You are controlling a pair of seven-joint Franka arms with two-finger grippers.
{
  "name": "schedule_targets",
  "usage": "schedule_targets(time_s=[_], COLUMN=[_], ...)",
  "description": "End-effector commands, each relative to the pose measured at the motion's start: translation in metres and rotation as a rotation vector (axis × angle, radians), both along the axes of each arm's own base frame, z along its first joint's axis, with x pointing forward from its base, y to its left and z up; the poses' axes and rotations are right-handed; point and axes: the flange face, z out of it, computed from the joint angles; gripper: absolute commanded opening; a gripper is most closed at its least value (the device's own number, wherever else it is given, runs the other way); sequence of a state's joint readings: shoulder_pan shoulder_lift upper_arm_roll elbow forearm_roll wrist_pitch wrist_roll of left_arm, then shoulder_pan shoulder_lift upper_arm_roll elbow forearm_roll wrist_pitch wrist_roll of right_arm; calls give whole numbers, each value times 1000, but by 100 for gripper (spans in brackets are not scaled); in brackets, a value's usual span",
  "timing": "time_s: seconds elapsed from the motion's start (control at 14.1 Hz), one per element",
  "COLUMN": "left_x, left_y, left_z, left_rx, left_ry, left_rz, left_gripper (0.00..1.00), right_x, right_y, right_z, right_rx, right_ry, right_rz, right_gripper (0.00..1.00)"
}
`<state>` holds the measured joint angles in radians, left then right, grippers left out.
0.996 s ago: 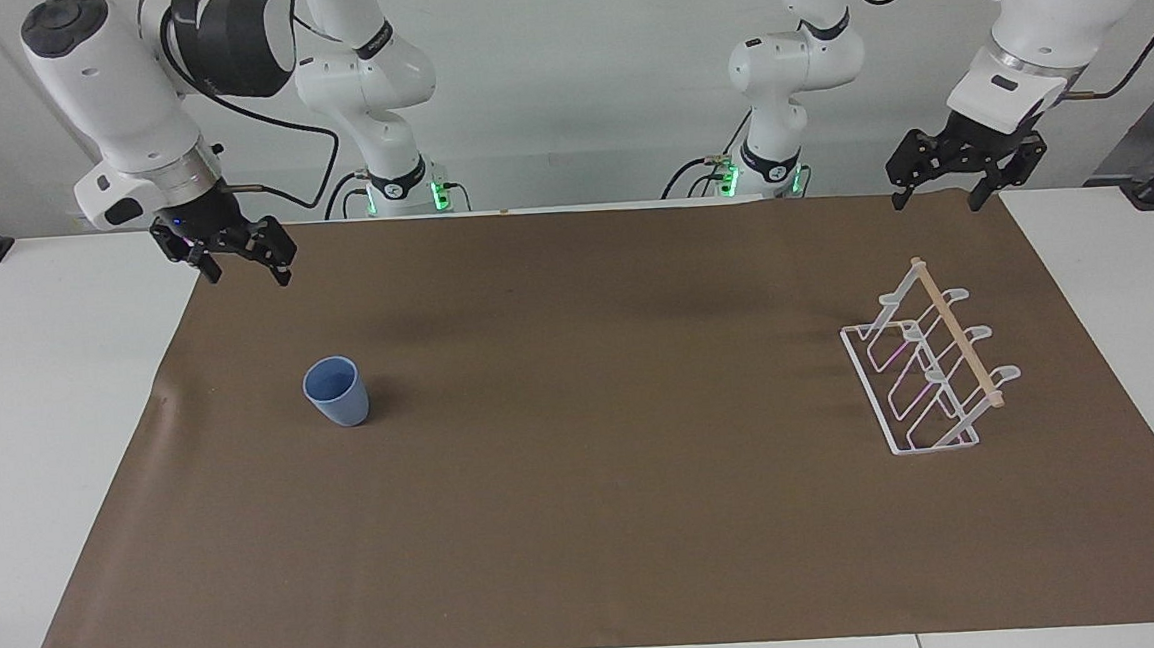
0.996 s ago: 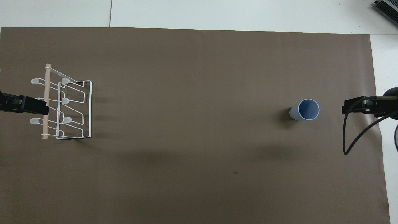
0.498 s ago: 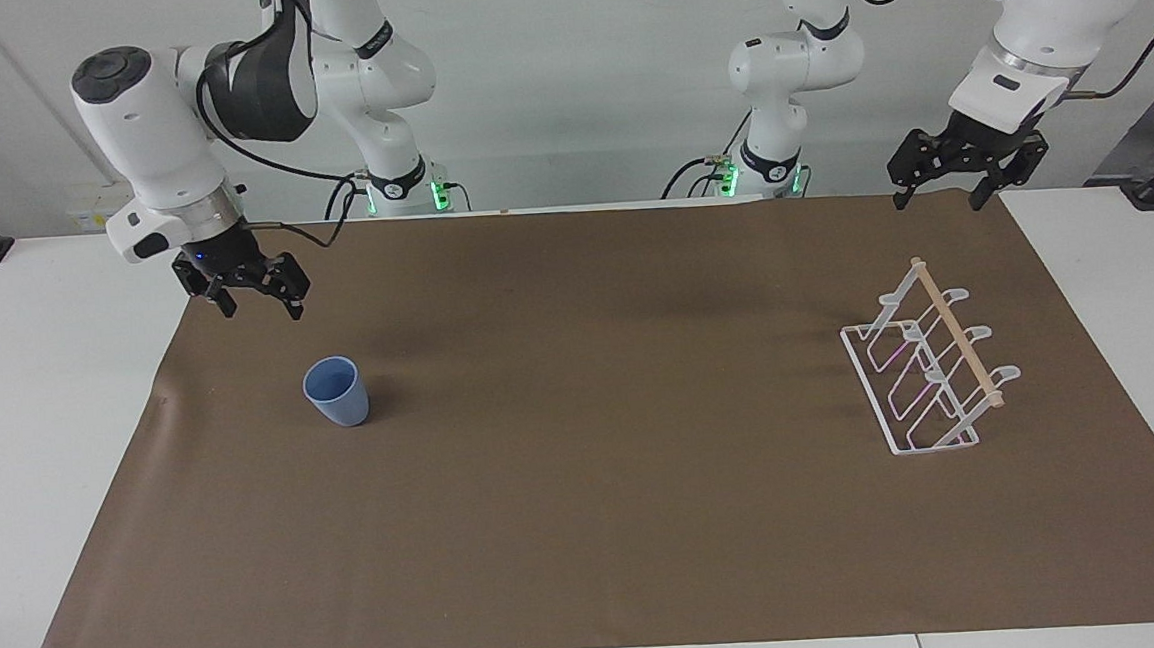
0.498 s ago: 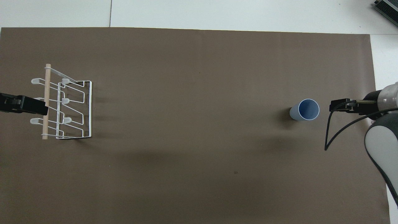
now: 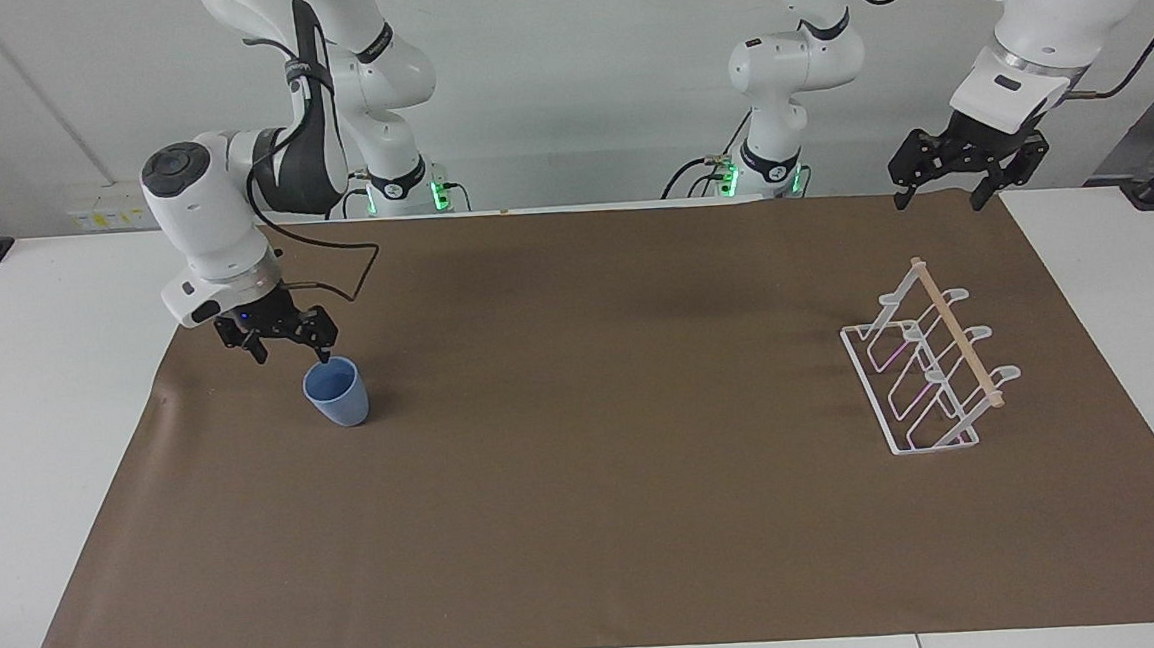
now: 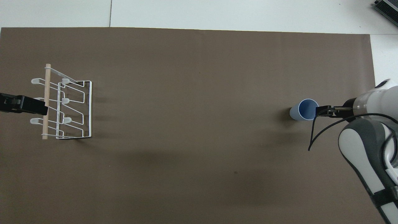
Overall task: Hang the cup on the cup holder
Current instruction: 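Reach the right gripper to the blue cup rim and grasp it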
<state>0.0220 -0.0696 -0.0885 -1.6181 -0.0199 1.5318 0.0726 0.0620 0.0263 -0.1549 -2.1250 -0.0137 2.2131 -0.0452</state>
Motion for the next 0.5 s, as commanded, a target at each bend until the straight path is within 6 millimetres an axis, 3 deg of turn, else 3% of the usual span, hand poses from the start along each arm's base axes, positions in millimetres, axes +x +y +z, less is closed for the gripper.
schedule_targets(time_s=[0.0,0.43], left_x=[-10,-10], left_y=[3,3], left_z=[1,1], left_rx=[-4,-4], left_ry=[-1,-1], left_rz=[15,15], left_gripper=[100,100], right_x=[-7,-4], right_y=[-3,-4], right_z=[-12,-28], right_rx=[13,0], right_ry=[10,-59], right_rz=[65,72], right_gripper=[100,100])
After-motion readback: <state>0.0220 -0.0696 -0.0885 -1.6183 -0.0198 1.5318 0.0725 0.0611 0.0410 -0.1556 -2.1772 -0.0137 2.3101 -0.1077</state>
